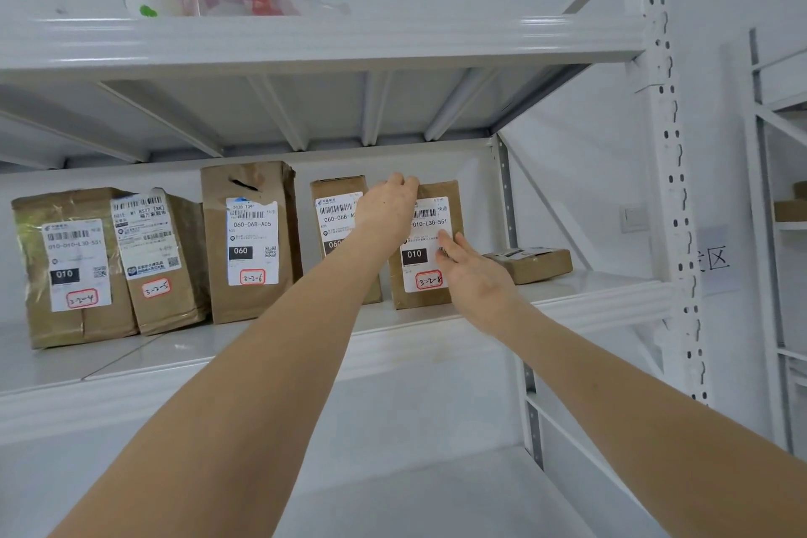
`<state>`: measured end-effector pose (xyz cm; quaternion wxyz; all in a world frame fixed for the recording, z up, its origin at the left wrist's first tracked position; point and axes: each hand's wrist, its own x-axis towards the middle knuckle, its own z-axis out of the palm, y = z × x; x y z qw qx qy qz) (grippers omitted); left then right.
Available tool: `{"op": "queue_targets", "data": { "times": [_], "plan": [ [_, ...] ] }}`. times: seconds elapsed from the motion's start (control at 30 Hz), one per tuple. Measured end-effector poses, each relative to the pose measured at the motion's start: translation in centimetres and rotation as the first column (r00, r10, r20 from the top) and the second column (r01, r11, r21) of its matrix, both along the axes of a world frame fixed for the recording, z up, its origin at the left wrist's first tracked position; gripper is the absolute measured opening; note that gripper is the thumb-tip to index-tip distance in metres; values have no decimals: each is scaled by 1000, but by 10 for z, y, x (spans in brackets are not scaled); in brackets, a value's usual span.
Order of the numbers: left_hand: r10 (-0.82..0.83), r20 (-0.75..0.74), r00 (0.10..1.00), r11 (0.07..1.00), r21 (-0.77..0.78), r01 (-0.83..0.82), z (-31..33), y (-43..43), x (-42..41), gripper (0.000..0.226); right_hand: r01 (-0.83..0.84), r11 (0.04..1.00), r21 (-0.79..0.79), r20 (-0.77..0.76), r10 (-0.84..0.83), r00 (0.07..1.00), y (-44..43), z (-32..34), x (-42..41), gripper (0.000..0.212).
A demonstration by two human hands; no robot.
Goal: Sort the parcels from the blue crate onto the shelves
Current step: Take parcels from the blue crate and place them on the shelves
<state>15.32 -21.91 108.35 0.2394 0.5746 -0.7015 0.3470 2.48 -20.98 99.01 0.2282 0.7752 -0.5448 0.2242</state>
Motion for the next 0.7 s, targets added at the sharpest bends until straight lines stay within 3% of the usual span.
{"op": "queue_targets", "data": {
  "times": [0.7],
  "plan": [
    [0,-31,1000,1000,0,0,-1,-51,1,57,47,999,26,-34,-47,998,-50,9,9,52]
  ]
}}
